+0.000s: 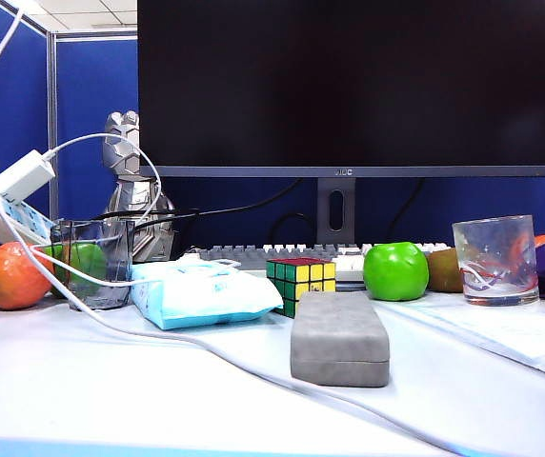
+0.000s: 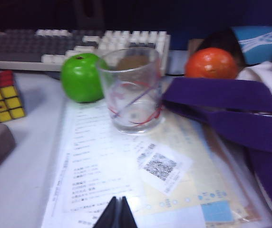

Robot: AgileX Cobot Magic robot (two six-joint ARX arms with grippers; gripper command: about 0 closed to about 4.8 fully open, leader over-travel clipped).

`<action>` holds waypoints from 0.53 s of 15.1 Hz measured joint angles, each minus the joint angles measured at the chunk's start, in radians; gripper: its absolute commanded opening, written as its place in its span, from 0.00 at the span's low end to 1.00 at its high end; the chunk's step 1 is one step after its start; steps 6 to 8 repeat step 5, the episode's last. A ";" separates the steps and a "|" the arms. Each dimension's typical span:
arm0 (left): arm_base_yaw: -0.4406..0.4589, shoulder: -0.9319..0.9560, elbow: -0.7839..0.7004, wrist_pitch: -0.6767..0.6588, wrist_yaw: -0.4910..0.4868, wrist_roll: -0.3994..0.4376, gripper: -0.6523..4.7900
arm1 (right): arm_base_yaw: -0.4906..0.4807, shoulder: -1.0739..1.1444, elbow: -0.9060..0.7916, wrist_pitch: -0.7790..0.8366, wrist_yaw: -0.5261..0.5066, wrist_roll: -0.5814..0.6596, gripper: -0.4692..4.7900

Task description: Pick up the glasses, fold the temples of the glasses, place the glasses into the glasses case, and finally close the glasses case.

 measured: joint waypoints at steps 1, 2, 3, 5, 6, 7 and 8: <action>0.000 0.000 0.000 0.000 0.000 0.000 0.11 | 0.002 0.000 0.000 0.000 0.000 -0.006 0.09; 0.000 0.000 0.000 0.000 0.000 0.000 0.11 | 0.002 0.000 0.000 0.000 0.000 -0.009 0.09; 0.000 0.000 0.000 0.000 0.000 0.000 0.11 | 0.002 0.000 0.000 0.000 -0.001 -0.010 0.09; 0.000 0.000 0.000 0.000 0.000 0.000 0.11 | 0.002 0.000 0.000 0.000 0.000 -0.010 0.09; 0.000 0.000 0.000 0.000 0.000 0.000 0.11 | 0.002 0.000 0.000 0.000 0.000 -0.010 0.09; 0.000 0.000 0.000 0.000 0.000 0.000 0.11 | 0.002 0.000 0.000 0.000 0.000 -0.010 0.09; 0.000 0.000 0.000 0.000 0.000 0.000 0.11 | 0.002 0.000 0.000 0.000 0.000 -0.010 0.09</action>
